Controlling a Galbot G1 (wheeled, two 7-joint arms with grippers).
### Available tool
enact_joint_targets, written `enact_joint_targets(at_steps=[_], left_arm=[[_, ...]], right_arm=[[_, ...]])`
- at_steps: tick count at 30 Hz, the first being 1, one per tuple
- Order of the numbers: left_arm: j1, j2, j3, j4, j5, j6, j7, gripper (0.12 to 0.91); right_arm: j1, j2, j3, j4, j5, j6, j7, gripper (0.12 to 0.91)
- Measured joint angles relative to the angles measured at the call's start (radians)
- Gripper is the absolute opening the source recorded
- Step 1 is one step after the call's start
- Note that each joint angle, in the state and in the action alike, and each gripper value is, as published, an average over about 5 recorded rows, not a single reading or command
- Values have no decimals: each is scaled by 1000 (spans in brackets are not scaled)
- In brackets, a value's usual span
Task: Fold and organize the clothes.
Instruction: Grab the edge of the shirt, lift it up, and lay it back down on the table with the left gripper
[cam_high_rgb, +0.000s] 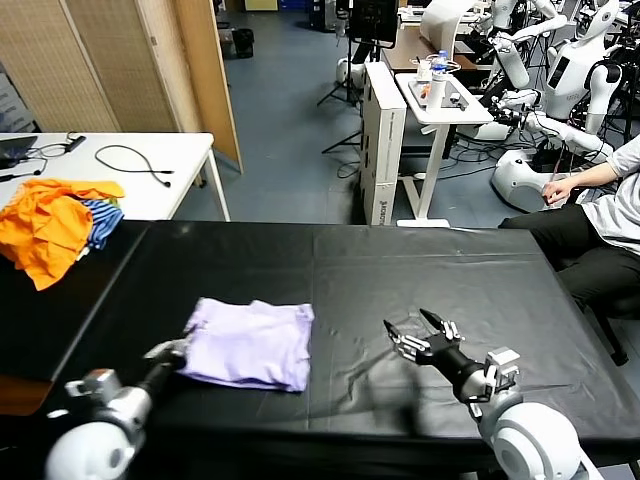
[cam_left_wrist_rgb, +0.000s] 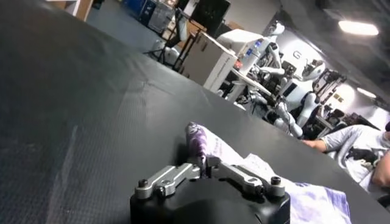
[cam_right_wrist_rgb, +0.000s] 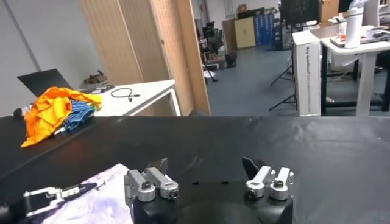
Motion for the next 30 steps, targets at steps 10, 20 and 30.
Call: enact_joint_targets(at_steps=[10, 20, 30], left_arm=[[126, 188, -274, -19, -64, -30, -2, 176], [196, 281, -449, -103, -14, -39, -50, 176], [129, 96, -168, -277, 210, -63, -146, 176]], right_arm=[[8, 13, -12, -25, -11, -4, 3, 907], [-8, 29, -11, -30, -14, -3, 2, 907], [-68, 49, 31, 4, -52, -2, 3, 907]])
